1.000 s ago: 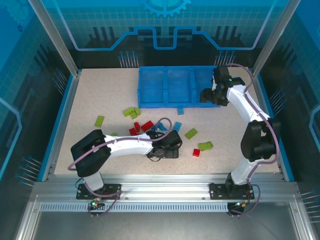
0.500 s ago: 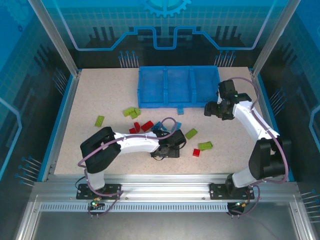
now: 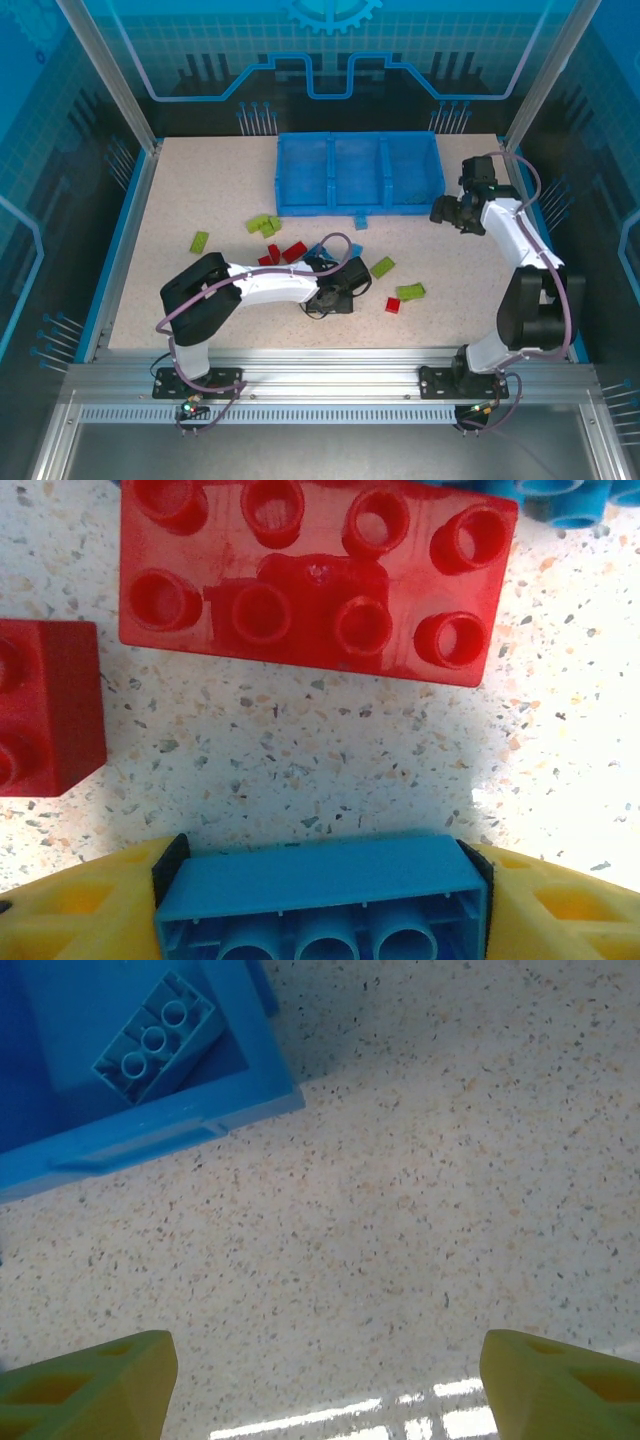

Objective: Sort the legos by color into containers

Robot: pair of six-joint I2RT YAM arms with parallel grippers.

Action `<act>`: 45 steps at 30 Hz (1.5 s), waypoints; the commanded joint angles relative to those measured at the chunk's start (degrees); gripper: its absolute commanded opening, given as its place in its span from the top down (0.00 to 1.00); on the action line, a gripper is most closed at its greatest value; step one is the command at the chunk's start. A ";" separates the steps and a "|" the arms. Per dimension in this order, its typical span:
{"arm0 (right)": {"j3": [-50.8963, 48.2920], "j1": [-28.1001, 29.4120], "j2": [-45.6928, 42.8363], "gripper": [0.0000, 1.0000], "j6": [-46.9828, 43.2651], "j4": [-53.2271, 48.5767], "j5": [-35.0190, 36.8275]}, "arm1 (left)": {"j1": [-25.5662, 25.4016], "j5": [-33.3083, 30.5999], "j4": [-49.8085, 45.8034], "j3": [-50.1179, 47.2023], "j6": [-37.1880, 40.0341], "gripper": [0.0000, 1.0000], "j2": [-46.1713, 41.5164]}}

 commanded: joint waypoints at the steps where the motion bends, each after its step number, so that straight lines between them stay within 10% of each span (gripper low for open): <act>1: 3.95 -1.34 4.59 0.20 -1.92 2.96 -0.52 | 0.50 -0.81 -0.63 1.98 0.63 0.41 -1.29; 11: 17.10 -0.69 19.44 0.27 -4.60 6.89 -4.90 | 2.45 -5.51 -5.01 11.10 6.55 0.39 -5.47; 22: 17.21 0.59 23.87 0.79 -8.41 9.10 -1.62 | 9.27 -3.43 -3.72 27.05 18.80 0.39 0.18; 27: 10.12 1.37 19.58 0.83 -7.29 12.01 -2.07 | 11.62 -0.71 -4.01 42.92 25.02 0.39 9.58; 33: 6.51 2.12 17.36 0.73 -6.88 12.48 -4.41 | 12.58 2.95 -5.94 67.00 31.01 0.39 25.58; 37: 6.18 2.09 16.25 0.43 -5.33 11.95 -3.54 | 13.24 5.32 -5.40 80.18 32.51 0.41 35.80; 45: 1.44 1.55 7.32 0.30 -3.61 13.91 -6.98 | 14.38 10.73 5.02 79.67 32.08 0.41 41.04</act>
